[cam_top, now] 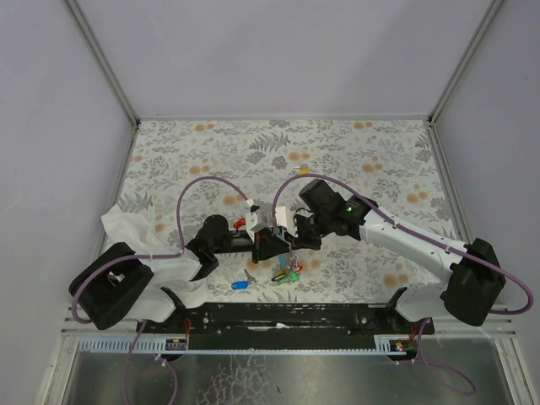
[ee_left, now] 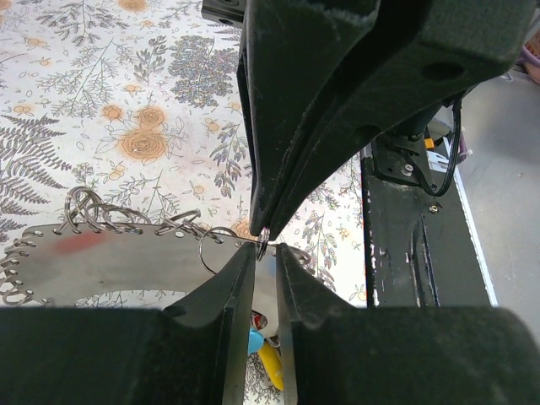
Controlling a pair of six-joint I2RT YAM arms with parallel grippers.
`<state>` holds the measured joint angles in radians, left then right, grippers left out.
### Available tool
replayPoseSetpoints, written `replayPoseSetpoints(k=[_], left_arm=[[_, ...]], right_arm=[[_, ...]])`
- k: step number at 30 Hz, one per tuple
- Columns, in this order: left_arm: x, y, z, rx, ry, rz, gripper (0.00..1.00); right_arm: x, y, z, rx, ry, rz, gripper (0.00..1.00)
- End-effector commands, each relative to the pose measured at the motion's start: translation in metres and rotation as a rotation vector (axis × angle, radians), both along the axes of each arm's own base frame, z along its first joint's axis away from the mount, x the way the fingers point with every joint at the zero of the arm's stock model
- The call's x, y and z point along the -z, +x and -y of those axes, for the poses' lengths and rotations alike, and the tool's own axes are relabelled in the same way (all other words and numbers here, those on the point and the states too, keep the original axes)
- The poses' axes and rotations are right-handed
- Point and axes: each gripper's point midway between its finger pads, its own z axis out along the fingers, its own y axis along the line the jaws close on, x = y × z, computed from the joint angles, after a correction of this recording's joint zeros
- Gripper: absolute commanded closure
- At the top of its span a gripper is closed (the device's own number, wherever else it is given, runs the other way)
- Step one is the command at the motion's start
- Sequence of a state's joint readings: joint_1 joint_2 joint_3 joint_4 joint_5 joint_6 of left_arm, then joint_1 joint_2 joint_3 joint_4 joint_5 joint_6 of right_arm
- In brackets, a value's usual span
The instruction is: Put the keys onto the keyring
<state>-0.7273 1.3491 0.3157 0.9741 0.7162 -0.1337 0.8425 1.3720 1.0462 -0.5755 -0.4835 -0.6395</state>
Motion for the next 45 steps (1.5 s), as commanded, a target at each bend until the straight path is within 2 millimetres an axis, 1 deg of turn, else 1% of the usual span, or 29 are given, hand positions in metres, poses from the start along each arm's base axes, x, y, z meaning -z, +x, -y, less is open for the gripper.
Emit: replayPoseSetpoints(k=[1,4,7,12,17,20,22,25,28,31,33,34,35,36,40,42,45], left_arm=[[-0.016,0.007,0.008,0.007,-0.034,0.043,0.85],[-0.016,0.005,0.008,0.010,-0.044,0.040,0.85],[-0.016,0.003,0.006,0.005,-0.059,0.037,0.86],[-0.011,0.003,0.007,0.009,-0.045,0.024,0.90],[-0.006,0.005,0.006,0.000,-0.023,0.018,1.00],[-0.011,0.006,0.004,-0.015,-0.041,0.030,1.00],[-0.015,0.005,0.002,-0.033,-0.064,0.033,1.00],[-0.020,0.006,-0.001,-0.060,-0.094,0.039,1.00],[-0.025,0.006,-0.004,-0.079,-0.126,0.042,1.00],[-0.032,0.006,-0.008,-0.101,-0.156,0.048,1.00],[-0.036,0.006,-0.011,-0.115,-0.178,0.055,1.00],[-0.039,0.006,-0.013,-0.125,-0.190,0.055,1.00],[-0.042,0.006,-0.015,-0.133,-0.205,0.057,1.00],[-0.045,0.006,-0.016,-0.139,-0.221,0.061,1.00],[-0.051,0.004,-0.020,-0.144,-0.254,0.057,1.00],[-0.053,0.003,-0.022,-0.143,-0.273,0.056,1.00],[-0.057,0.001,-0.025,-0.142,-0.299,0.057,1.00]], right_arm=[[-0.028,0.000,-0.020,-0.056,0.100,0.043,0.99],[-0.030,0.000,-0.022,-0.054,0.113,0.048,0.99],[-0.034,0.000,-0.023,-0.053,0.146,0.068,1.00],[-0.043,-0.003,-0.026,-0.064,0.196,0.079,1.00],[-0.044,-0.004,-0.025,-0.061,0.200,0.081,1.00],[-0.046,-0.005,-0.025,-0.056,0.218,0.093,0.95],[-0.050,-0.005,-0.024,-0.044,0.244,0.109,0.88],[-0.058,-0.004,-0.022,-0.004,0.303,0.150,0.81],[-0.077,0.002,-0.019,0.085,0.419,0.218,0.72],[-0.095,0.006,-0.012,0.196,0.535,0.251,0.58],[-0.103,0.006,-0.007,0.254,0.614,0.261,0.51],[-0.108,0.005,-0.006,0.277,0.661,0.260,0.39],[-0.111,0.003,-0.005,0.300,0.708,0.246,0.06],[-0.115,0.002,-0.004,0.323,0.751,0.232,0.00],[-0.120,-0.003,-0.004,0.399,0.893,0.125,0.01],[-0.120,0.002,-0.001,0.477,0.951,0.081,0.01],[-0.113,0.017,0.007,0.592,0.970,0.087,0.01]])
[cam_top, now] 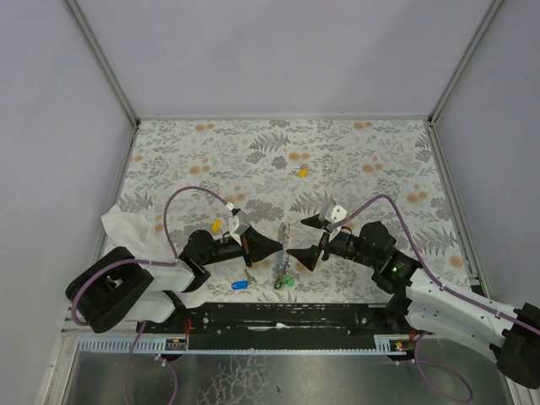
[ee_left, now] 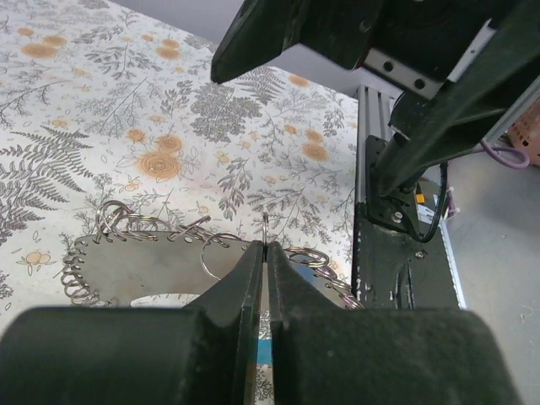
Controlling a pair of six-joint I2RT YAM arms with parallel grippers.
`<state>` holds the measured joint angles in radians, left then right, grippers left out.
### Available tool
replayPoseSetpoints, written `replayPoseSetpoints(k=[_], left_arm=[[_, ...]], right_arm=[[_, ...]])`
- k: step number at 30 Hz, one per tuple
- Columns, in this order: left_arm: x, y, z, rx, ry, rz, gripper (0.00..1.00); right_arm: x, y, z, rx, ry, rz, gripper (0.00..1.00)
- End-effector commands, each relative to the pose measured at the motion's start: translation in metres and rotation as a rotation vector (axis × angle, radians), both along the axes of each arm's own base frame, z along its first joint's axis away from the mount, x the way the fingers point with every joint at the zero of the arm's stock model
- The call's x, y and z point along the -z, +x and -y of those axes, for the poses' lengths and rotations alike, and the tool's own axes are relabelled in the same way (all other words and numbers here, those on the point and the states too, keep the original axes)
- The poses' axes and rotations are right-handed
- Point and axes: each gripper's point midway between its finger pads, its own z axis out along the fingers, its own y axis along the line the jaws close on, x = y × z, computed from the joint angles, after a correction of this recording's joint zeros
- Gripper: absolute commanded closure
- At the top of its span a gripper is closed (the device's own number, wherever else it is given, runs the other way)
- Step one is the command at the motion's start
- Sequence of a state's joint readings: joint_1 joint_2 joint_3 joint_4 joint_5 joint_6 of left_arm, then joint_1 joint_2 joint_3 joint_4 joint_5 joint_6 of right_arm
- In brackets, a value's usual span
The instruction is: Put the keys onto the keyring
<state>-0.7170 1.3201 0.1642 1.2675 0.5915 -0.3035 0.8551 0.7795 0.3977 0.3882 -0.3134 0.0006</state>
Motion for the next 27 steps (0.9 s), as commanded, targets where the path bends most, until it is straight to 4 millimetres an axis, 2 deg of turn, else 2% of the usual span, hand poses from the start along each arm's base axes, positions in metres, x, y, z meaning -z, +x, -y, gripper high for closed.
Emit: replayPoseSetpoints(k=[1,4,8,9,10,15,20,24,27], left_arm=[[-0.042,0.001,-0.005,-0.020,-0.146,0.105,1.00],[-0.045,0.001,-0.007,-0.022,-0.162,0.106,1.00],[-0.047,0.000,-0.008,-0.013,-0.166,0.114,1.00],[-0.047,0.000,-0.008,-0.011,-0.165,0.116,1.00],[-0.046,0.000,-0.009,-0.010,-0.166,0.115,1.00],[-0.047,-0.002,-0.009,0.005,-0.168,0.125,1.00],[-0.047,-0.005,-0.007,0.030,-0.165,0.131,1.00],[-0.047,-0.005,-0.007,0.035,-0.161,0.134,1.00],[-0.048,-0.006,-0.006,0.043,-0.161,0.137,1.00]], right_arm=[[-0.041,0.019,0.003,0.135,0.221,-0.010,0.01],[-0.028,0.012,-0.004,0.066,0.164,0.022,0.00],[-0.017,0.006,-0.008,-0.027,0.152,0.044,0.10],[-0.015,0.004,-0.008,-0.054,0.153,0.047,0.13],[-0.010,-0.003,-0.009,-0.134,0.153,0.051,0.24],[-0.003,-0.004,-0.008,-0.203,0.164,0.070,0.49],[-0.003,-0.003,-0.014,-0.256,0.168,0.081,0.52],[-0.005,-0.009,-0.021,-0.335,0.157,0.071,0.53],[-0.001,-0.011,-0.024,-0.367,0.146,0.055,0.59]])
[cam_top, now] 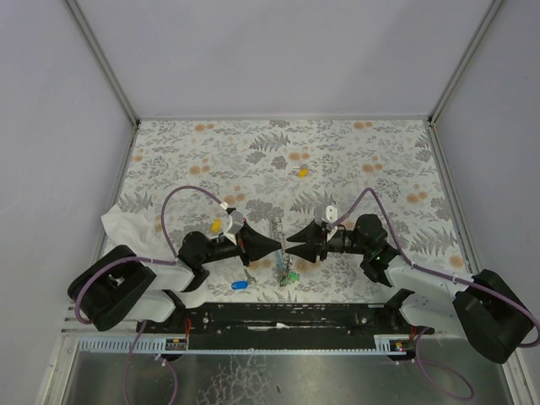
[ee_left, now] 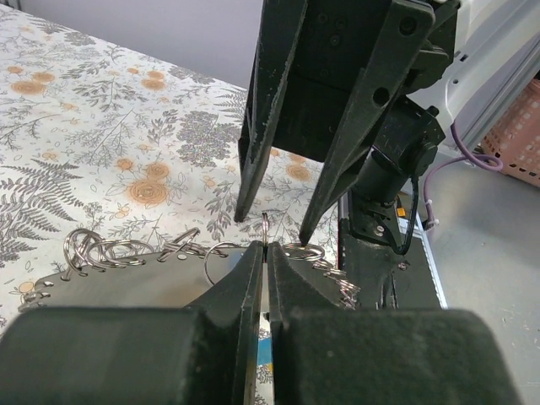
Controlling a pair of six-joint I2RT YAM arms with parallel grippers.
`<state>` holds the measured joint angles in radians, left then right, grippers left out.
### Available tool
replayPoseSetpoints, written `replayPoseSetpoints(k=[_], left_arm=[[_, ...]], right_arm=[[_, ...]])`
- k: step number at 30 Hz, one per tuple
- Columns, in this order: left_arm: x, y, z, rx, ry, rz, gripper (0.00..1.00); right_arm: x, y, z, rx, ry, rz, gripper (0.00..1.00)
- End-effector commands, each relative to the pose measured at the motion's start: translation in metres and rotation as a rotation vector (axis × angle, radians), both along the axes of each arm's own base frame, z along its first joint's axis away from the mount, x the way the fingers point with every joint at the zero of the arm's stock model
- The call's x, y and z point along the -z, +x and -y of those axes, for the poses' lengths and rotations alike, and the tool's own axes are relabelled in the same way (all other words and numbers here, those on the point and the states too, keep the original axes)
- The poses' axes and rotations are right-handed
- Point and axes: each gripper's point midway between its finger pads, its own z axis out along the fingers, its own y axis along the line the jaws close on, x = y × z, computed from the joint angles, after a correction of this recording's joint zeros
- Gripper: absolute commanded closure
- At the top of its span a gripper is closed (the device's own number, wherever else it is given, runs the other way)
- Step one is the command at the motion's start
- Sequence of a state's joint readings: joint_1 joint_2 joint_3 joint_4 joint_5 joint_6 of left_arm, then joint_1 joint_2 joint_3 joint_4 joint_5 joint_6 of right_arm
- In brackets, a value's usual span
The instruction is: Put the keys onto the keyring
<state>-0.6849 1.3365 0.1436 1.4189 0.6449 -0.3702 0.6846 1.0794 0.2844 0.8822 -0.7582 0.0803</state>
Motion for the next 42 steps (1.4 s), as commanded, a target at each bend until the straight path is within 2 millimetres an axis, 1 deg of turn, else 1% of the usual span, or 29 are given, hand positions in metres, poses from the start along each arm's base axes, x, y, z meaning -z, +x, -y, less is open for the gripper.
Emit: replayPoseSetpoints(k=[1,5,8,15,17,19,21,23,25,28,31,35,36,42], left_arm=[[-0.029,-0.001,0.000,0.012,-0.081,0.107,1.00],[-0.031,-0.003,0.001,0.028,-0.086,0.111,1.00],[-0.033,-0.005,0.001,0.037,-0.091,0.113,1.00],[-0.036,-0.007,0.001,0.046,-0.101,0.114,1.00],[-0.036,-0.007,0.001,0.050,-0.103,0.114,1.00],[-0.034,-0.007,0.001,0.050,-0.098,0.111,1.00],[-0.030,-0.006,0.002,0.049,-0.080,0.106,0.98],[-0.023,-0.003,0.003,0.042,-0.043,0.098,0.86],[-0.012,0.001,0.004,0.027,0.014,0.089,0.80],[0.000,0.006,0.002,0.010,0.091,0.083,0.77],[0.004,0.008,0.002,0.007,0.141,0.103,0.76],[0.002,0.006,0.004,0.032,0.158,0.121,0.76],[0.001,0.006,0.004,0.037,0.158,0.125,0.75],[-0.002,0.007,0.008,0.059,0.166,0.138,0.73]], right_arm=[[-0.032,-0.004,-0.009,-0.096,0.068,0.087,0.61],[-0.031,-0.003,-0.011,-0.098,0.068,0.083,0.72],[-0.032,-0.004,-0.013,-0.111,0.065,0.080,0.74],[-0.029,-0.005,-0.015,-0.138,0.054,0.064,0.83],[-0.029,-0.006,-0.016,-0.149,0.051,0.058,0.90],[-0.029,-0.007,-0.016,-0.155,0.043,0.052,0.99],[-0.026,-0.005,-0.016,-0.152,0.010,0.038,1.00],[-0.025,-0.002,-0.015,-0.143,-0.037,0.044,1.00],[-0.023,0.000,-0.013,-0.135,-0.087,0.041,1.00],[-0.020,0.002,-0.008,-0.126,-0.166,0.025,1.00],[-0.020,0.001,-0.003,-0.133,-0.235,0.008,1.00],[-0.021,0.003,-0.001,-0.153,-0.316,-0.017,1.00],[-0.015,0.000,0.001,-0.167,-0.351,-0.040,1.00],[-0.018,0.002,0.001,-0.188,-0.413,-0.023,1.00]])
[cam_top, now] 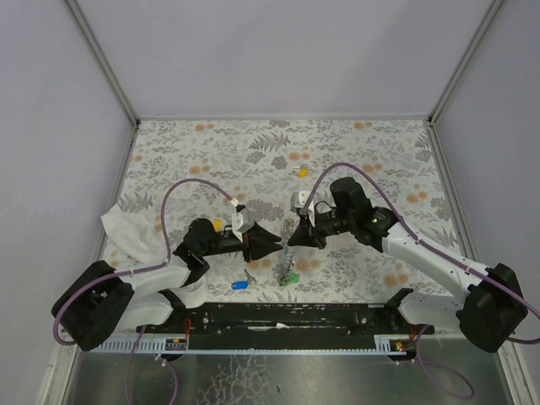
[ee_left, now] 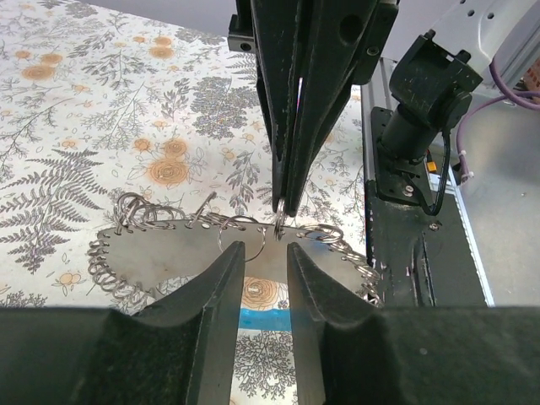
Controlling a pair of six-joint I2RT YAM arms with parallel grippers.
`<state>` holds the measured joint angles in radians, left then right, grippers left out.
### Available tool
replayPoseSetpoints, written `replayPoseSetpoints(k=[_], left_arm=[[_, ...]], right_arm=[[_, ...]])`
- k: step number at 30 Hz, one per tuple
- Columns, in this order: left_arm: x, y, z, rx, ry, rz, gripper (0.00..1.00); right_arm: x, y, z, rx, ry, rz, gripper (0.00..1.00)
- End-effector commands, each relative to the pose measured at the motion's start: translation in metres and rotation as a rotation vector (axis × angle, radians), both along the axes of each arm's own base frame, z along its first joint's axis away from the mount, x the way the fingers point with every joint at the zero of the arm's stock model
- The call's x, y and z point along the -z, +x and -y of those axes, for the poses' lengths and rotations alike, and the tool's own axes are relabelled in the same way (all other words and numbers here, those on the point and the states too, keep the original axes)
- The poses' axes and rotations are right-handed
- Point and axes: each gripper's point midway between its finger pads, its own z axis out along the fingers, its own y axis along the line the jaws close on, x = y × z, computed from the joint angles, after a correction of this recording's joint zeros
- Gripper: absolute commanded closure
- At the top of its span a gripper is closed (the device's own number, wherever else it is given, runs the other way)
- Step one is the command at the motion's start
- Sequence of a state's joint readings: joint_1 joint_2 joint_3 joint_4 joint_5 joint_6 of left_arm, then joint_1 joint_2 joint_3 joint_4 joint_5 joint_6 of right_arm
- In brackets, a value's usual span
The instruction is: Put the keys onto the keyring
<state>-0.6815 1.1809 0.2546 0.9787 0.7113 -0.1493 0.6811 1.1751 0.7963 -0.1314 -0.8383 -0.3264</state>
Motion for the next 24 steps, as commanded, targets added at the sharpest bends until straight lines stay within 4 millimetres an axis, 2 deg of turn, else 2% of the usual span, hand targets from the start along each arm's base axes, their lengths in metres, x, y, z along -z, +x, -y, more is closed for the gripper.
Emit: replayPoseSetpoints(k=[1,7,15,18,23,24], left_arm=[[-0.008,0.002,0.004,0.031,0.007,0.049,0.73],[-0.012,-0.002,0.010,0.091,0.007,0.039,0.71],[-0.003,-0.006,0.016,0.147,0.024,-0.006,0.72],[0.002,-0.007,0.017,0.154,0.037,-0.022,0.78],[0.003,-0.007,0.016,0.151,0.037,-0.025,0.99],[0.001,-0.007,0.016,0.144,0.031,-0.019,1.00]], right_arm=[[-0.013,-0.002,0.000,-0.043,-0.029,0.055,1.00],[-0.009,0.000,-0.002,-0.054,-0.076,0.068,1.00],[-0.014,-0.002,-0.012,-0.080,-0.093,0.105,1.00],[-0.016,-0.002,-0.013,-0.084,-0.096,0.116,1.00],[-0.015,-0.003,-0.013,-0.088,-0.099,0.122,1.00],[-0.016,-0.003,-0.013,-0.086,-0.096,0.128,1.00]])
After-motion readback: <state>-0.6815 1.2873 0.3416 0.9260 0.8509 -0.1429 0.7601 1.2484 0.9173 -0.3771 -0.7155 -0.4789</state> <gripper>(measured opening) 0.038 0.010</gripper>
